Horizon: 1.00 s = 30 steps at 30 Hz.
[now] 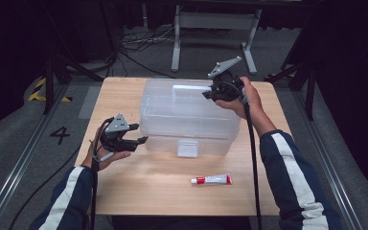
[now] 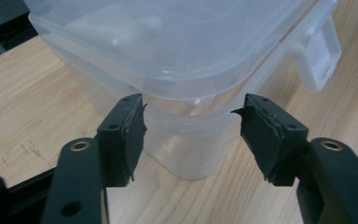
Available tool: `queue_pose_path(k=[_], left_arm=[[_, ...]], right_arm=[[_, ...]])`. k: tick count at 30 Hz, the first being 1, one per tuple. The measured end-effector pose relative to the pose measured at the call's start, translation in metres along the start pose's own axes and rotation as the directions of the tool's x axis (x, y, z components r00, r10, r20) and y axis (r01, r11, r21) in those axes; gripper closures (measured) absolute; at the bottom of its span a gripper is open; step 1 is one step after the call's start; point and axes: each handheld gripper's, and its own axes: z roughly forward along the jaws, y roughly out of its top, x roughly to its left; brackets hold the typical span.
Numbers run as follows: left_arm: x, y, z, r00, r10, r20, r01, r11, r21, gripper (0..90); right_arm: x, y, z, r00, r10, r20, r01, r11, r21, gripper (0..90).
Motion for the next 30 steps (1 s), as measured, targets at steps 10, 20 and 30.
queue_pose_path(k=[10, 20, 30], left_arm=[[0.003, 0.006, -0.004, 0.9998, -0.010, 0.015, 0.011, 0.9996, -0.025, 61.2], [0.001, 0.008, -0.003, 0.9957, 0.013, -0.091, -0.015, 0.9998, -0.015, 71.5], [0.004, 0.010, -0.003, 0.9931, 0.032, -0.113, -0.034, 0.9993, -0.018, 82.2]], right_arm=[[-0.009, 0.013, -0.001, 0.9999, 0.011, -0.008, -0.011, 0.999, 0.049, 72.5], [-0.007, 0.019, -0.001, 0.9999, -0.002, 0.015, 0.001, 0.997, 0.077, 71.6], [-0.006, 0.017, -0.014, 0.9987, -0.023, 0.046, 0.021, 0.999, 0.045, 68.4]])
